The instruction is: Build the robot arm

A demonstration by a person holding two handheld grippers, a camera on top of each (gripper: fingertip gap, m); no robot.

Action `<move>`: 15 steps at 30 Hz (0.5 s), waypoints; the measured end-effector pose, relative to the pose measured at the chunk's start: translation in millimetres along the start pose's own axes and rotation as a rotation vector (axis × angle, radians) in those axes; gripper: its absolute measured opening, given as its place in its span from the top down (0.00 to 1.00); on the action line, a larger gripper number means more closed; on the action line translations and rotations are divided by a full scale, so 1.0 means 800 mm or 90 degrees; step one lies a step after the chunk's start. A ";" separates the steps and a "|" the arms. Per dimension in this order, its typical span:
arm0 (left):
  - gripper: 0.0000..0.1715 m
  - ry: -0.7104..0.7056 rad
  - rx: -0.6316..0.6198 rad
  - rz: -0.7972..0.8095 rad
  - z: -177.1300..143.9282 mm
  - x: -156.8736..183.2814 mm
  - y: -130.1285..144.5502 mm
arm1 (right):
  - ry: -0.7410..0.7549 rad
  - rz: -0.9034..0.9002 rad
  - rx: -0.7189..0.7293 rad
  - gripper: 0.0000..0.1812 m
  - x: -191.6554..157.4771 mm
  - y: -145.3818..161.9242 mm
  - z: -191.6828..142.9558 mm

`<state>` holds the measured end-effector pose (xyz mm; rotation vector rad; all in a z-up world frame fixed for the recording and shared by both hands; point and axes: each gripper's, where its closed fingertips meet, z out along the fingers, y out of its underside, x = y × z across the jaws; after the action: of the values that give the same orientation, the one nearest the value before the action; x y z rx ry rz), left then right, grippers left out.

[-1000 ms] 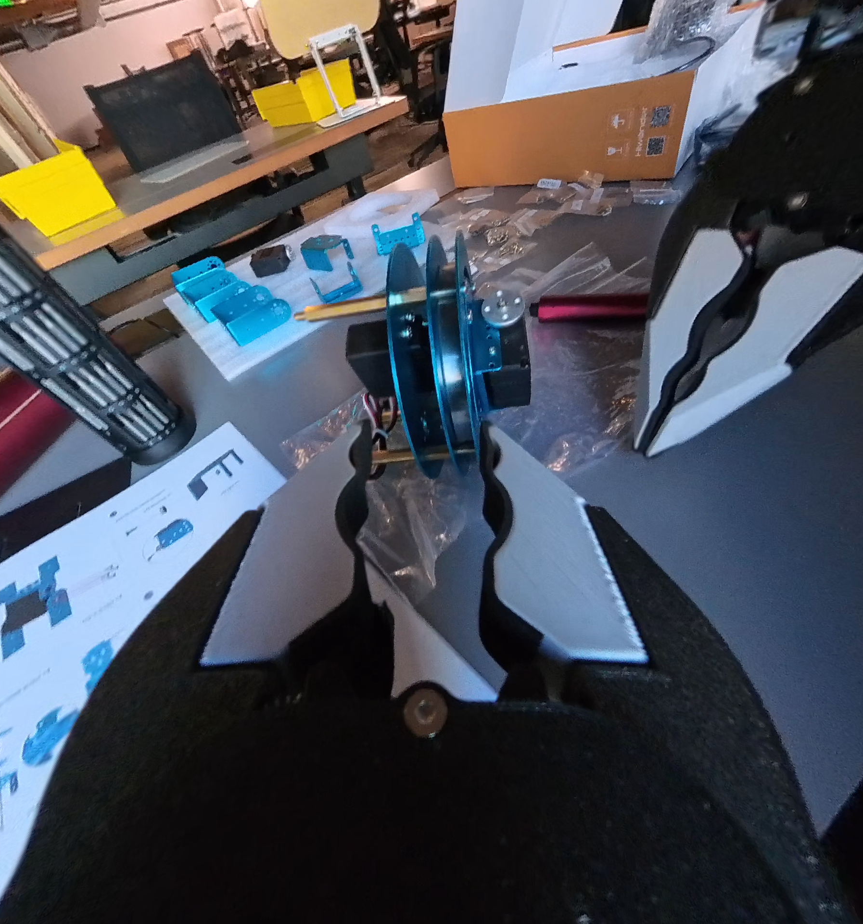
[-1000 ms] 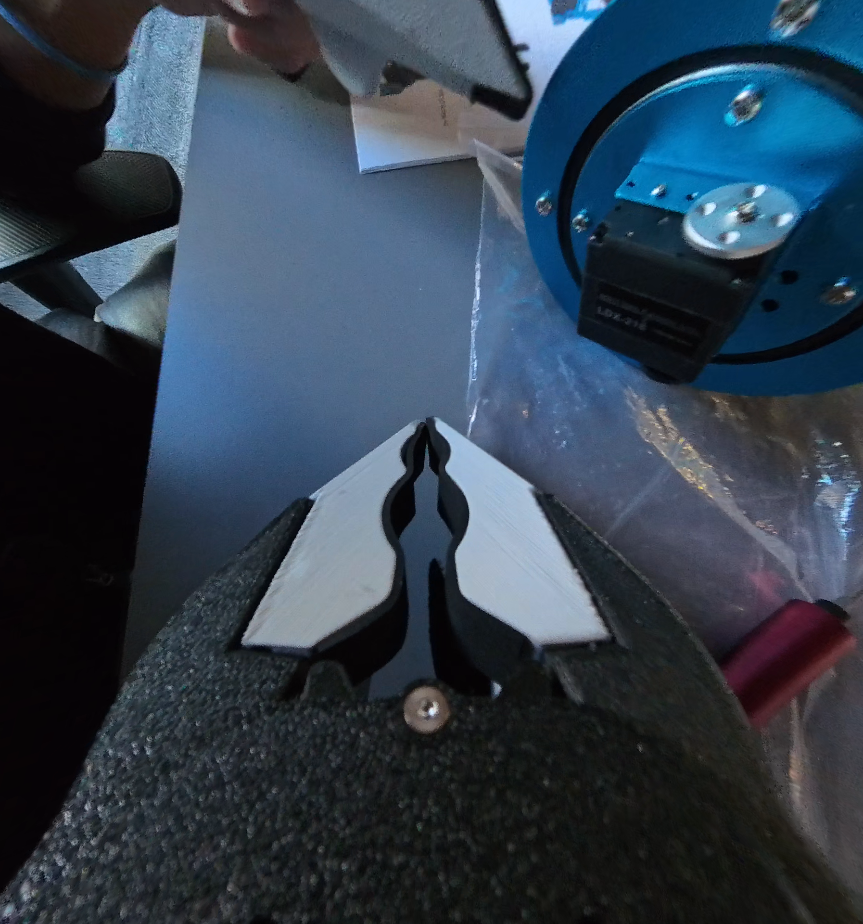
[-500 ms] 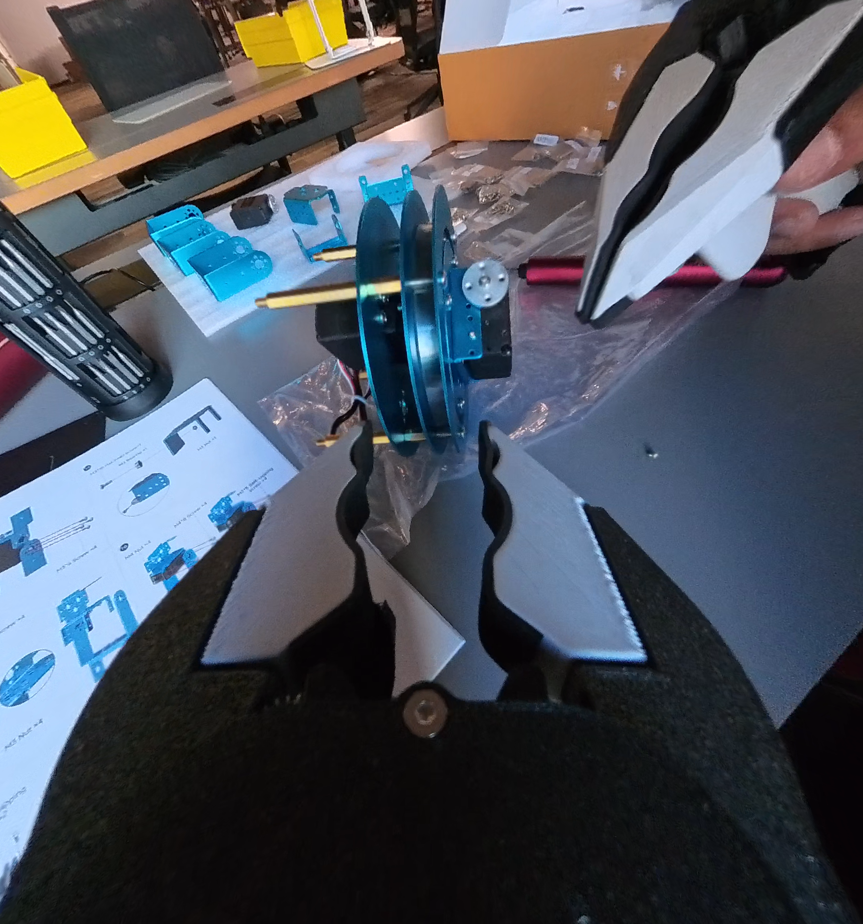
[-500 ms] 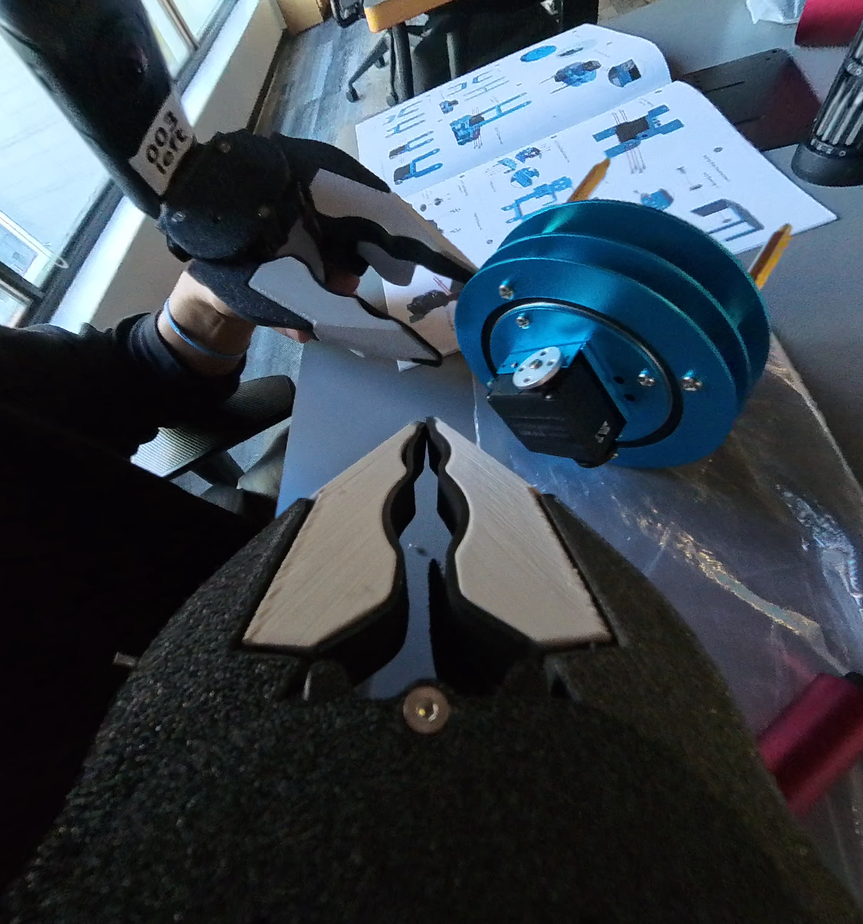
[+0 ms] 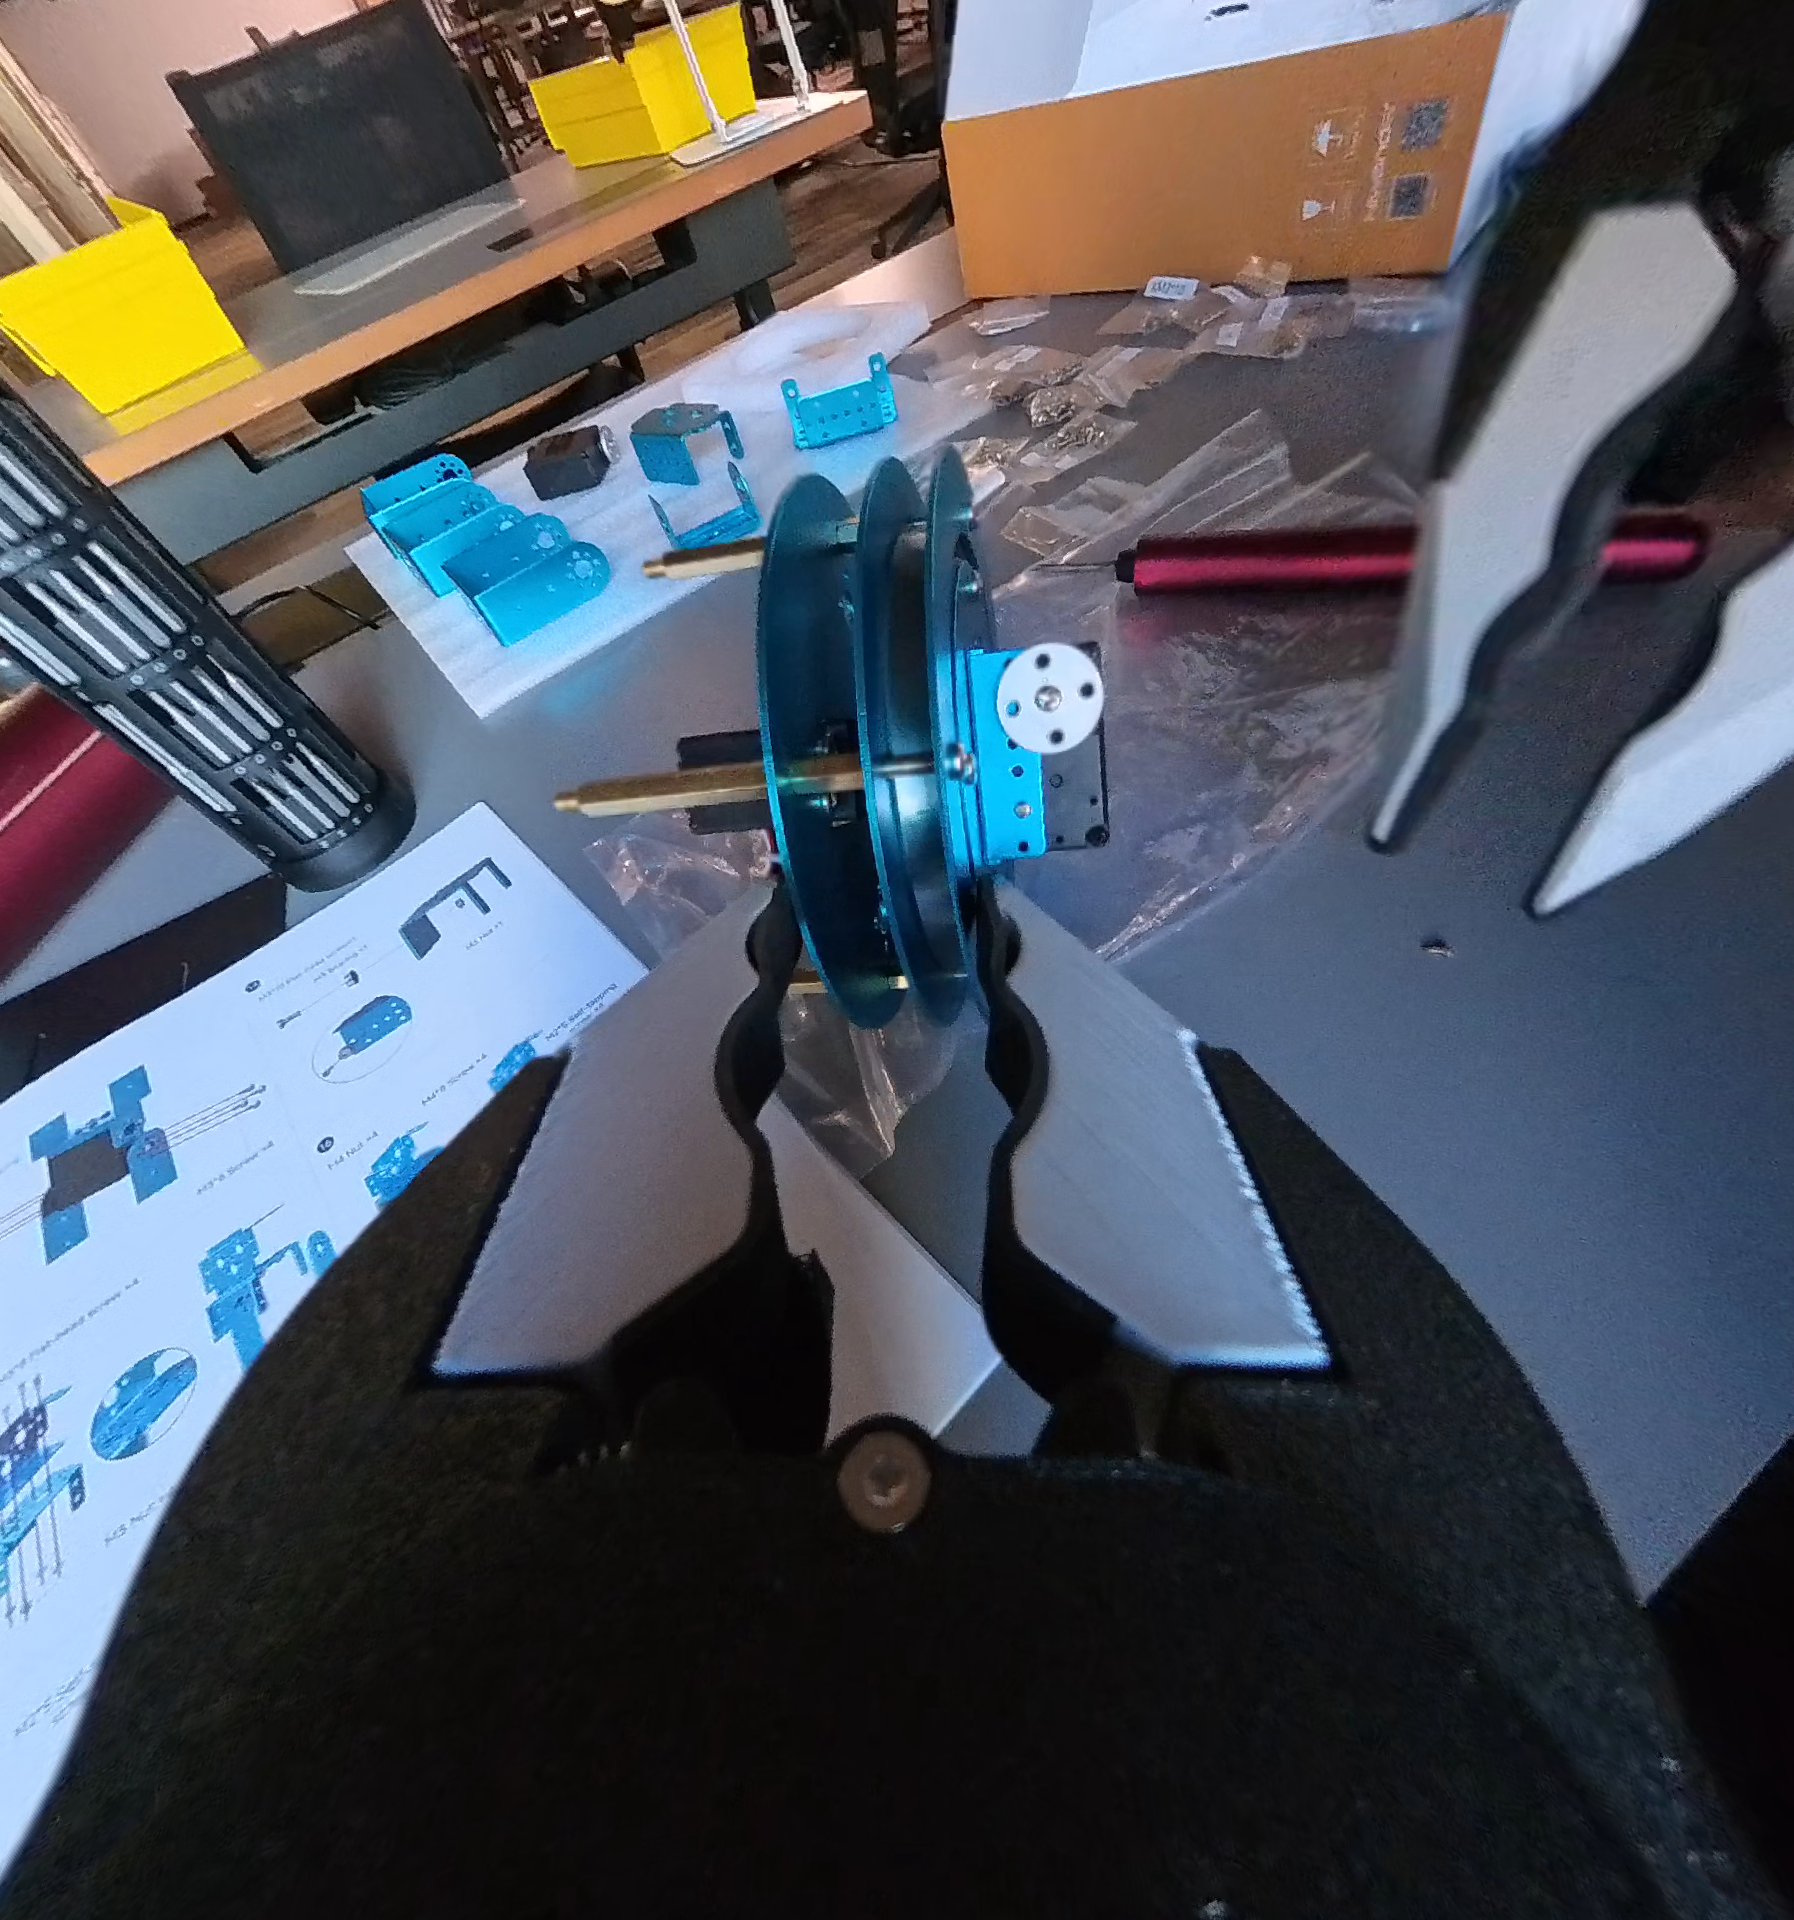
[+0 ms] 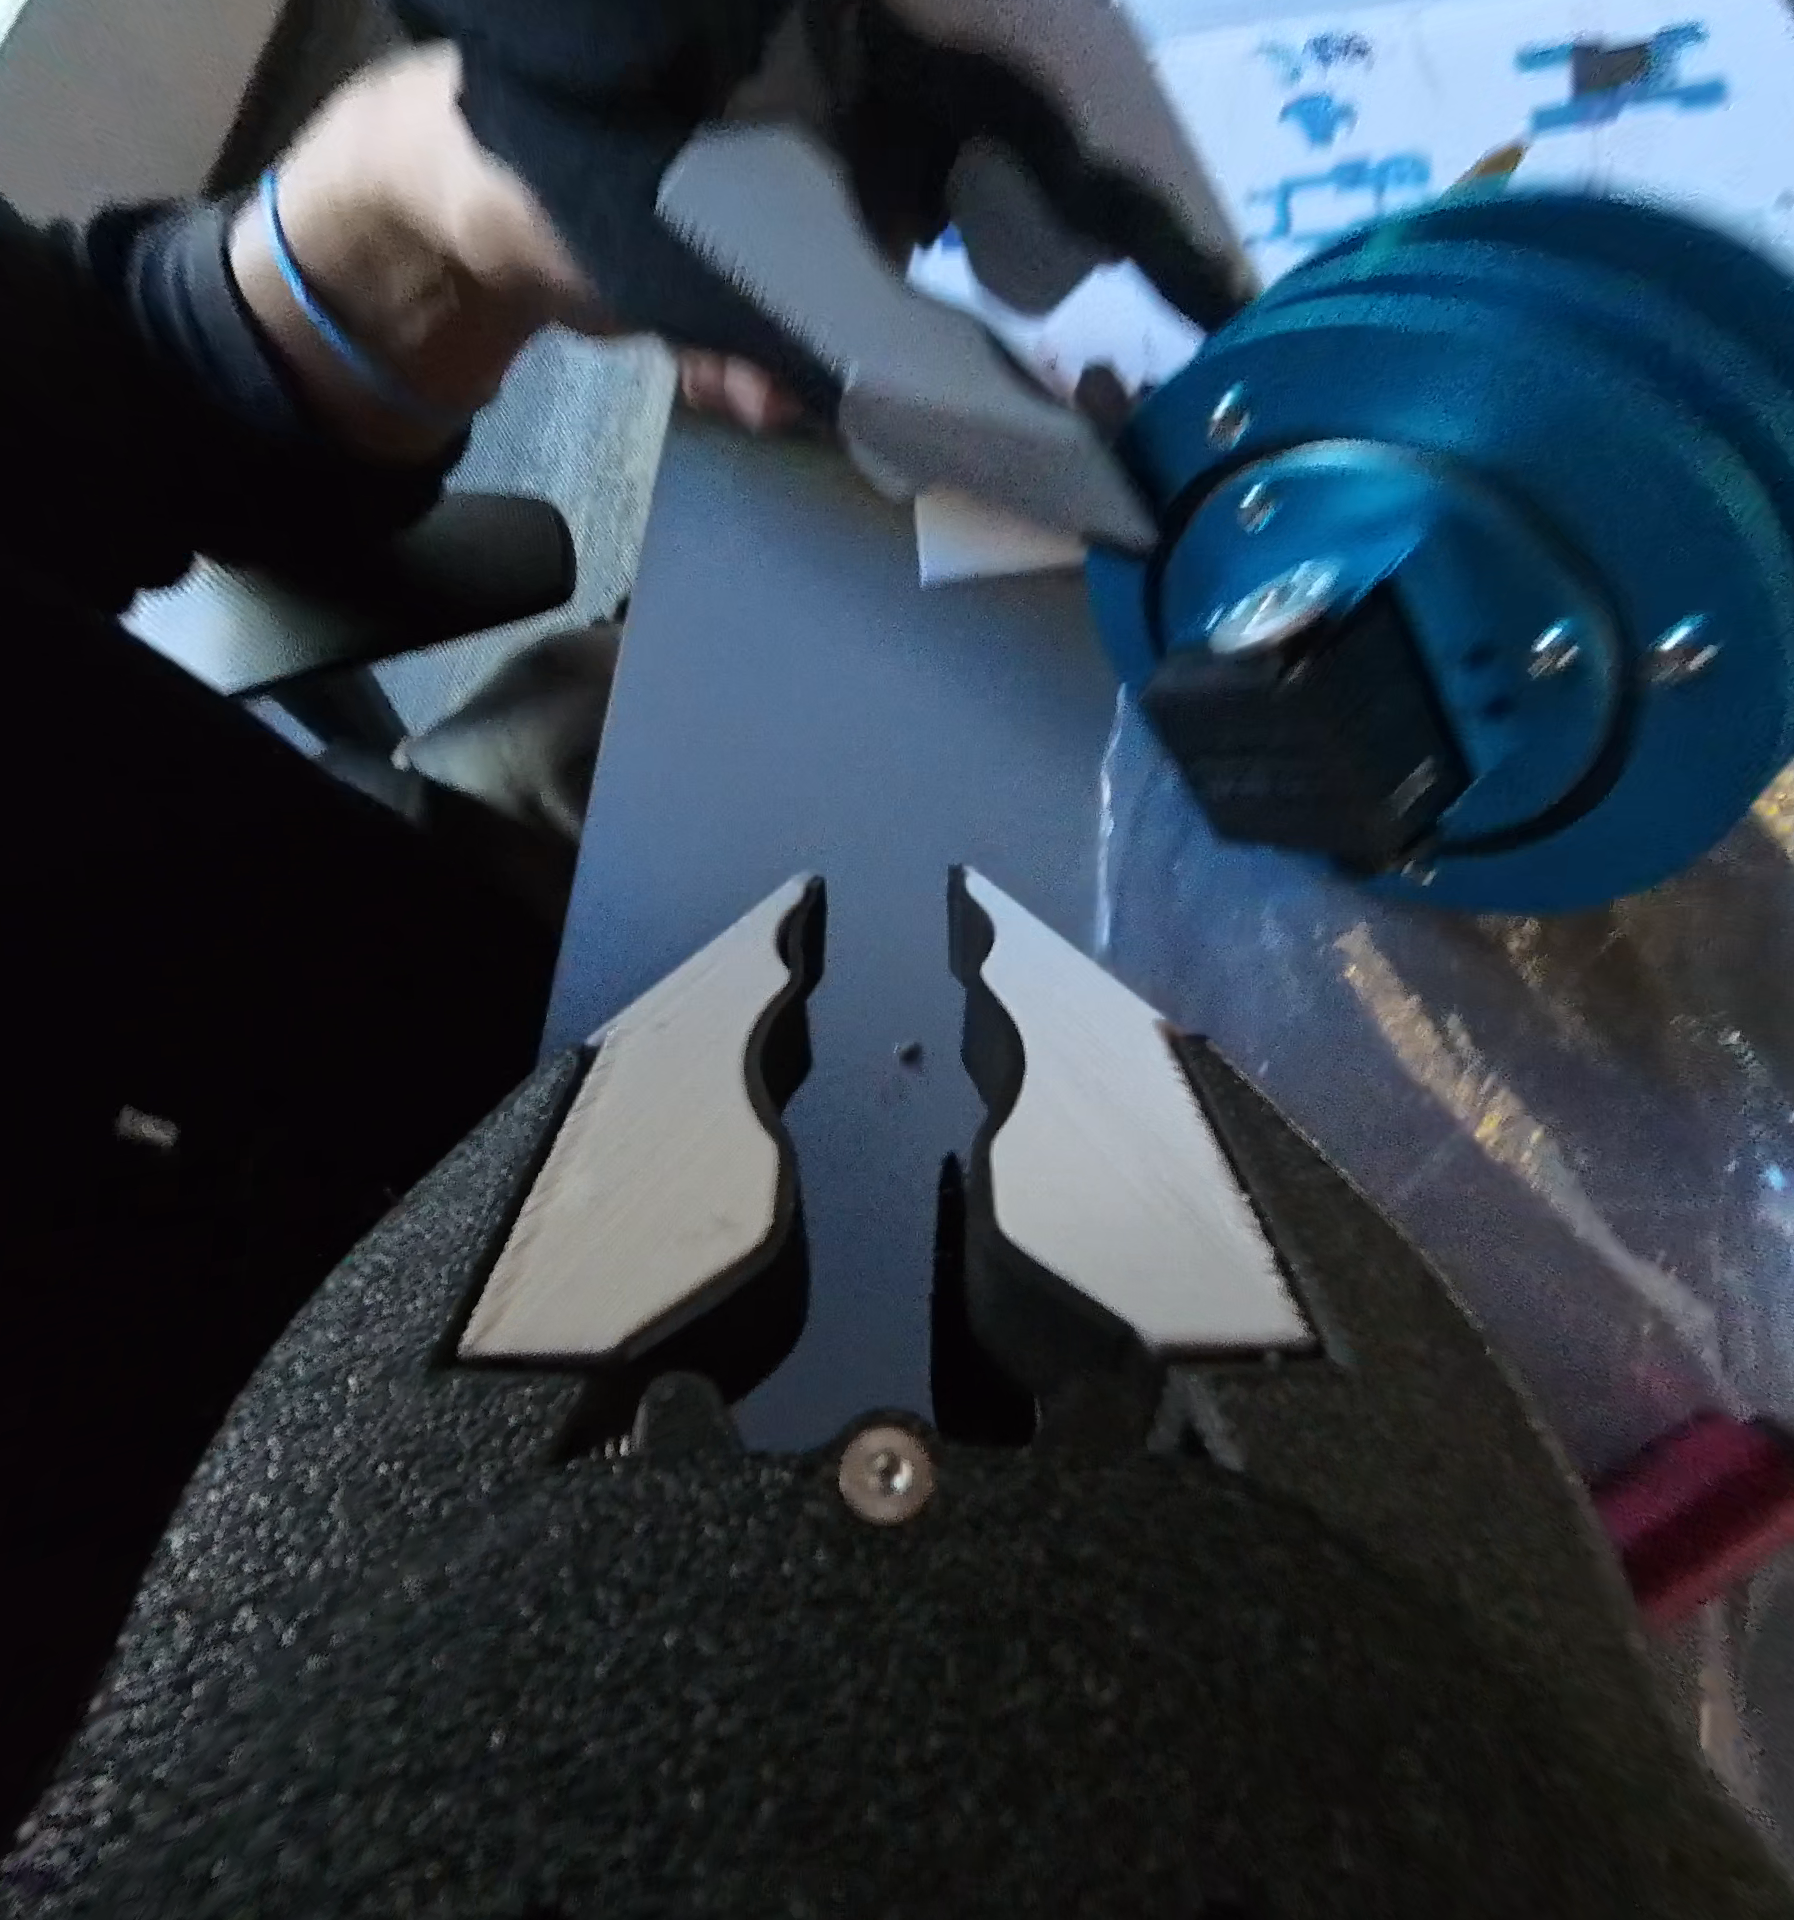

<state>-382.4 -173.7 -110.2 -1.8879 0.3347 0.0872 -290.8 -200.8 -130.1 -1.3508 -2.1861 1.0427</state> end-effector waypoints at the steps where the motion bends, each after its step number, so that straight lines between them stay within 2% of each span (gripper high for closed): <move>1: 0.80 0.005 0.001 -0.004 0.000 0.000 0.000 | 0.008 -0.007 -0.018 0.88 -0.004 0.014 0.001; 6: 0.78 -0.006 -0.008 -0.014 -0.008 -0.003 0.010 | -0.007 -0.009 -0.088 0.90 -0.009 0.054 0.009; 12: 0.81 -0.011 -0.013 0.007 -0.009 0.000 0.010 | 0.064 -0.042 -0.106 0.95 0.002 0.065 0.014; 15: 0.81 -0.010 -0.012 0.007 -0.009 -0.001 0.009 | 0.058 -0.035 -0.101 0.96 0.002 0.068 0.014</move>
<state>-385.8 -182.1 -114.1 -1.9037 0.3345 0.1119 -265.7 -189.7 -178.6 -1.3689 -2.2634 0.7865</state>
